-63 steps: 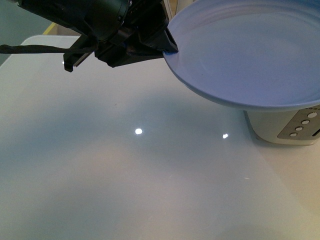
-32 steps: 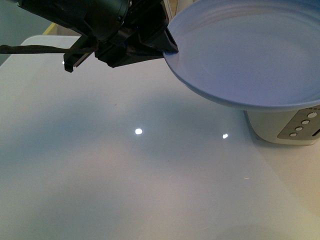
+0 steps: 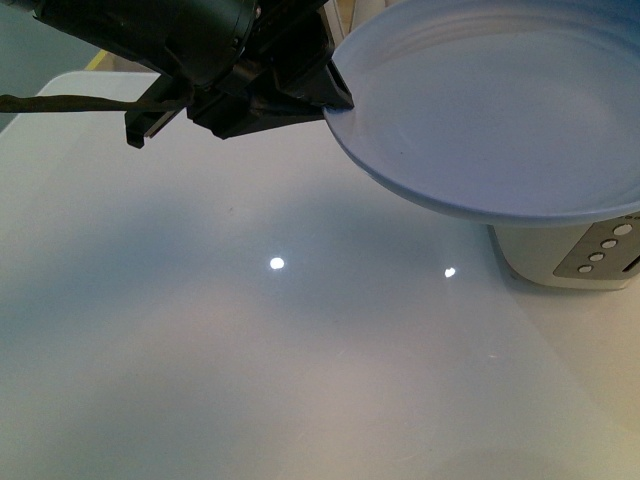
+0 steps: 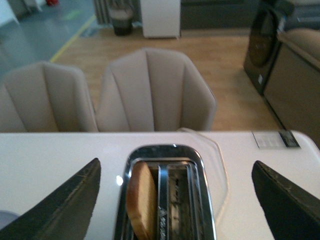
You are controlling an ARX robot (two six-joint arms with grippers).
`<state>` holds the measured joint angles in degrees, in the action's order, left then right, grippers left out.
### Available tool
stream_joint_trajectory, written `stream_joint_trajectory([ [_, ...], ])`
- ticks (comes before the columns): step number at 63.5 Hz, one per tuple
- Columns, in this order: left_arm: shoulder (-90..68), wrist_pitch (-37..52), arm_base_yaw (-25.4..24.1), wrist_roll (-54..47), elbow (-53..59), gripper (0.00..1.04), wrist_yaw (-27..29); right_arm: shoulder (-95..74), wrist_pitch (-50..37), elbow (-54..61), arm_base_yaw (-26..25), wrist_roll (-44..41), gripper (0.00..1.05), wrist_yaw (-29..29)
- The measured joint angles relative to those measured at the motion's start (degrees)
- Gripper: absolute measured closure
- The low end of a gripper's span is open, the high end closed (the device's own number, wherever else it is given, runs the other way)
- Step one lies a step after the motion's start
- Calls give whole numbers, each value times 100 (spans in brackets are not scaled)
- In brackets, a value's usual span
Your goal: Left arm holds plate, right arm toasts bread
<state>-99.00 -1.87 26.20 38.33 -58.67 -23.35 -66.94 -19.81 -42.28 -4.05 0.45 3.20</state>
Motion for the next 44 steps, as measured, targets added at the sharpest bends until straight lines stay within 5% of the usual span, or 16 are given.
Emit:
stream_joint_trajectory([
  [8,0,0,2,-15,61,102,46,522,-1189,1213,68,-9,49,-13],
  [28,0,-2,15,-59,76,102,50,1360,-1565,2505,380,-13,99,-317],
  [44,0,-2,17,-94,76,102,55,1993,-1574,3139,382,-26,103,-319],
])
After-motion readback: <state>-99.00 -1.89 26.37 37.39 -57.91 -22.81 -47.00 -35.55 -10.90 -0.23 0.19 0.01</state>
